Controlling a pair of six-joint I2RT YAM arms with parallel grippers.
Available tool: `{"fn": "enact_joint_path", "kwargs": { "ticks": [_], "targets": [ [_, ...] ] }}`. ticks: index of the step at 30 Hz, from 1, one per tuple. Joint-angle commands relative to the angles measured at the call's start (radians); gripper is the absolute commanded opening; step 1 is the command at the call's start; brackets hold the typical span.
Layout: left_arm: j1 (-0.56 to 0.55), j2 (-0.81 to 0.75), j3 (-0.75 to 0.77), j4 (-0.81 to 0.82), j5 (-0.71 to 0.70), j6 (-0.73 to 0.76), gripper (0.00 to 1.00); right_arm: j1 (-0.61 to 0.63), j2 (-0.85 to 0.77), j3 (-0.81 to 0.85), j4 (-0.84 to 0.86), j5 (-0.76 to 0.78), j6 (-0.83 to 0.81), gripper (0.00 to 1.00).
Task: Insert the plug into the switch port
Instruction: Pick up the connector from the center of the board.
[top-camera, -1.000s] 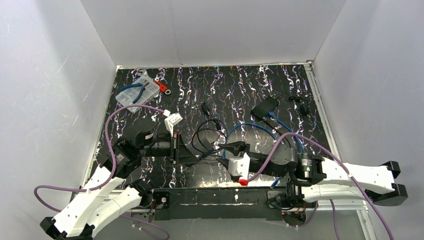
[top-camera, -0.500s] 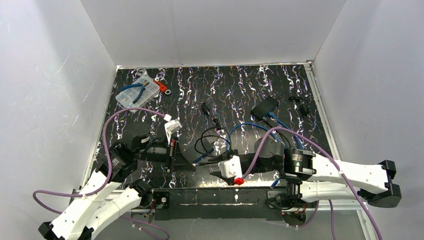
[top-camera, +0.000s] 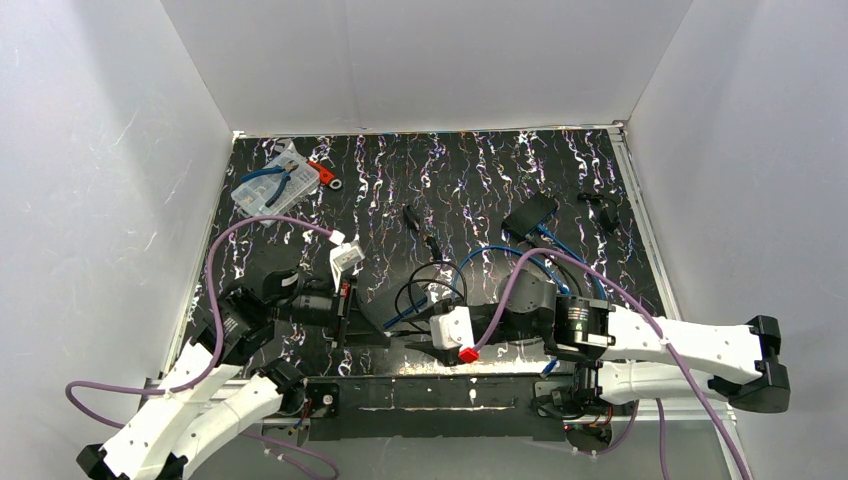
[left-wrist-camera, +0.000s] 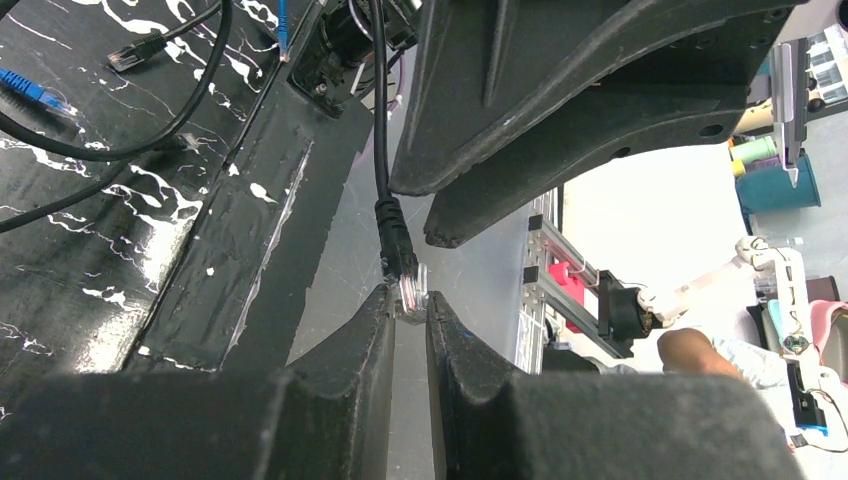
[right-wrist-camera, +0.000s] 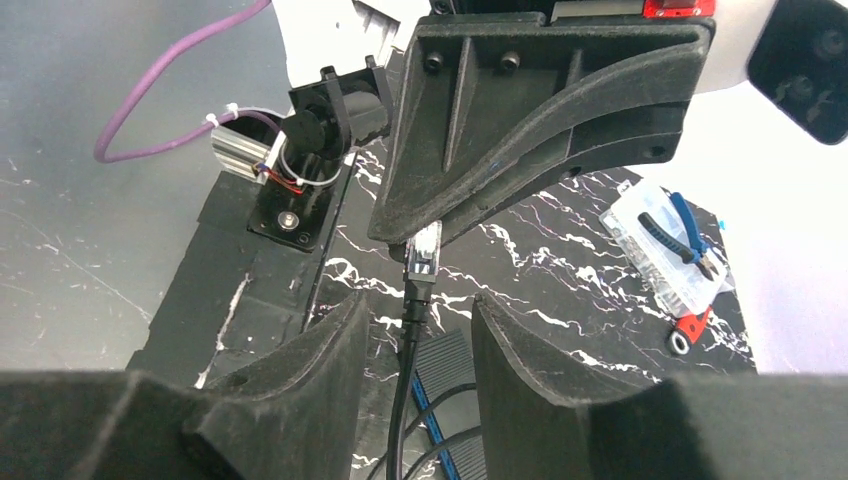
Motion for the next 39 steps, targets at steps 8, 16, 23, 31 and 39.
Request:
{"fn": "enact_joint_path", "kwargs": {
  "ticks": [8, 16, 23, 31, 39],
  "targets": [
    [-0.003, -0.034, 0.016, 0.022, 0.063, 0.043, 0.00, -0.018, 0.032, 0.021, 0.093, -0.065, 0.069, 0.45],
    [-0.003, -0.047, 0.013, 0.023, 0.076, 0.051, 0.00, -0.042, 0.060, 0.033, 0.112, -0.132, 0.128, 0.39],
    [-0.003, -0.058, 0.012, 0.023, 0.084, 0.054, 0.00, -0.049, 0.064, 0.031, 0.133, -0.162, 0.151, 0.30],
    [-0.002, -0.061, 0.004, 0.023, 0.088, 0.059, 0.00, -0.053, 0.069, 0.031, 0.161, -0.180, 0.172, 0.29],
    [-0.004, -0.067, 0.003, 0.023, 0.089, 0.059, 0.00, -0.054, 0.085, 0.037, 0.173, -0.193, 0.183, 0.25]
  ]
}}
